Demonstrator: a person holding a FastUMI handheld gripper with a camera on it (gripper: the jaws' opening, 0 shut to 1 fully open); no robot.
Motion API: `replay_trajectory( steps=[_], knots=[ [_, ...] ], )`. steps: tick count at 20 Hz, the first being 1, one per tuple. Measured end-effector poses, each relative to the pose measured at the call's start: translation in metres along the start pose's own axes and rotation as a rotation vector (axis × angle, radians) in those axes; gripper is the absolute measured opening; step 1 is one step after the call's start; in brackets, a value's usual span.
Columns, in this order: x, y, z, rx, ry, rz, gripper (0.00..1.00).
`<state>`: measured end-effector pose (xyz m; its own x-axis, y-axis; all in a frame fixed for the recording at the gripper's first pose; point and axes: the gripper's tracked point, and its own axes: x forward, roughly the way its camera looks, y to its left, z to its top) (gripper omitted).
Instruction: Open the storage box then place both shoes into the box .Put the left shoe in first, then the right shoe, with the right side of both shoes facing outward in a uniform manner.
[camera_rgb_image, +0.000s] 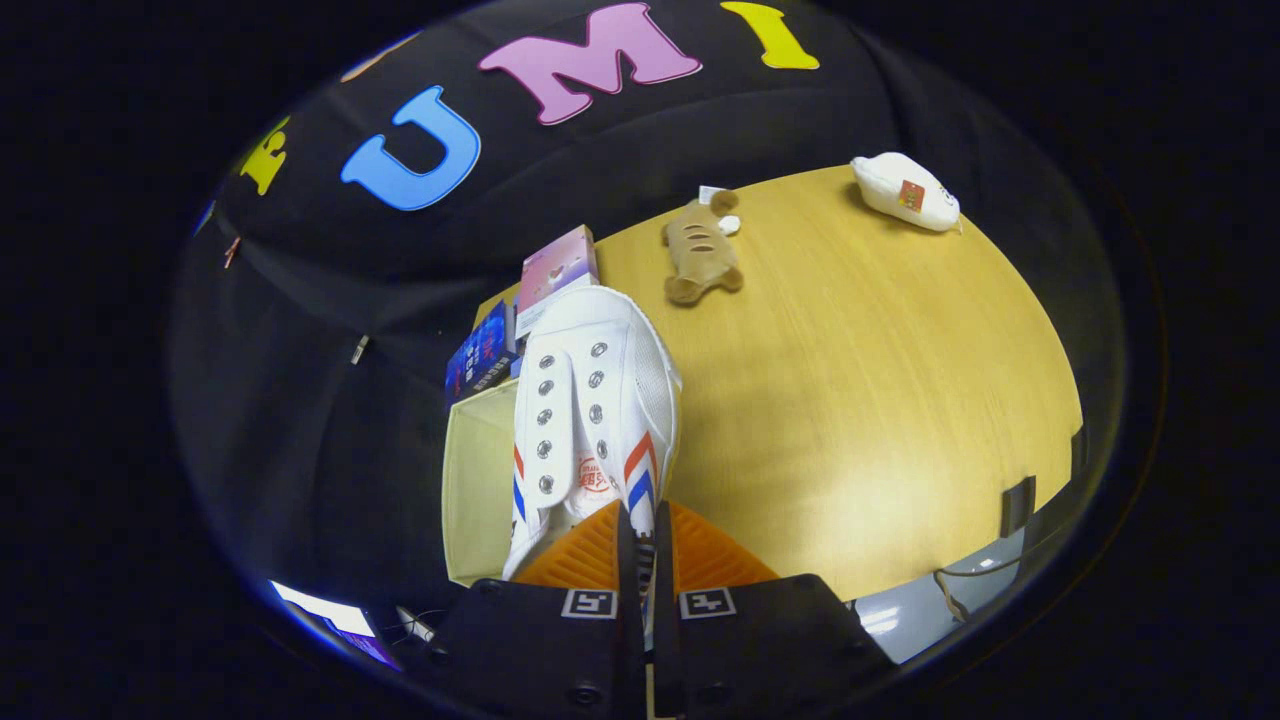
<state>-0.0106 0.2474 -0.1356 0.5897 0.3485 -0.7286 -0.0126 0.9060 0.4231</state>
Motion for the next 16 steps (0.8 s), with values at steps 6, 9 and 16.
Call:
replay_trajectory(
  steps=[6,9,16],
  knots=[
    [0.025,0.067,-0.027,-0.032,0.036,0.038,0.08],
    [0.045,0.083,-0.040,-0.055,0.064,0.030,0.08],
    [0.092,0.086,-0.065,-0.101,0.129,-0.067,0.08]
  ],
)
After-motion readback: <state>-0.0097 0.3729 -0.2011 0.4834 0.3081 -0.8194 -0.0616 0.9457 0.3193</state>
